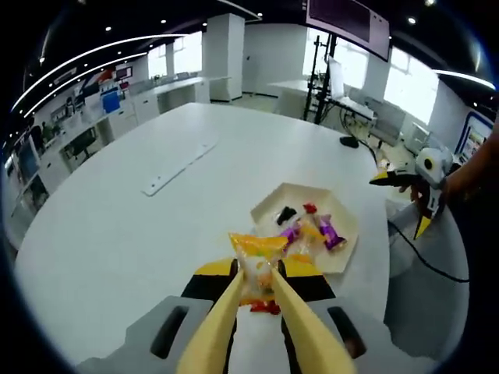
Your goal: Place the target food into the container with the food tongs after gripping and lifting it, then release it inside without dropping or visibly crushing the food.
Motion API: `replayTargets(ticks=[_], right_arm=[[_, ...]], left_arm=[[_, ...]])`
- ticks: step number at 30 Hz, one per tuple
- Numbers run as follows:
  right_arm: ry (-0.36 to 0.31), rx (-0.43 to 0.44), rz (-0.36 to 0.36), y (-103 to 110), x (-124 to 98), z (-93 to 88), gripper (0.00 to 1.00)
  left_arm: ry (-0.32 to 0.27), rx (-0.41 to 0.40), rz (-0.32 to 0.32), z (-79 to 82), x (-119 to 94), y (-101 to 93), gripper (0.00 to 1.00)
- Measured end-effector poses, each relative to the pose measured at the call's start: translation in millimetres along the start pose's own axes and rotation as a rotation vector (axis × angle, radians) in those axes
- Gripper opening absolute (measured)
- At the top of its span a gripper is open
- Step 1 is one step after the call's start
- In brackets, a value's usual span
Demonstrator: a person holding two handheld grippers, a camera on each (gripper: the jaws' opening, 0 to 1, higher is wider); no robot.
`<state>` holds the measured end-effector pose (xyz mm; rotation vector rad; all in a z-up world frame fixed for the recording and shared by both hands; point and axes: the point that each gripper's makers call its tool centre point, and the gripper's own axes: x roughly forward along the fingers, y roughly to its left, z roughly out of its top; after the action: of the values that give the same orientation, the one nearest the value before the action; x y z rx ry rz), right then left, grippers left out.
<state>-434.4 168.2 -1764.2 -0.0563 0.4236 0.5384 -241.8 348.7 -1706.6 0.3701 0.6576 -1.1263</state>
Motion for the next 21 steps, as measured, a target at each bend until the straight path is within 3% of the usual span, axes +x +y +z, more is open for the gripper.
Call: replayTargets(ticks=[7,21], right_arm=[[0.010,-0.005,0.031,6.1,2.5,-1.5,1.00],[-0.016,0.000,0.022,4.3,1.6,3.2,1.00]], left_arm=[[-0.010,0.012,-0.012,12.2,10.9,-8.9,0.17],[-0.007,0.058,-0.058,40.3,39.8,-38.0,0.17]])
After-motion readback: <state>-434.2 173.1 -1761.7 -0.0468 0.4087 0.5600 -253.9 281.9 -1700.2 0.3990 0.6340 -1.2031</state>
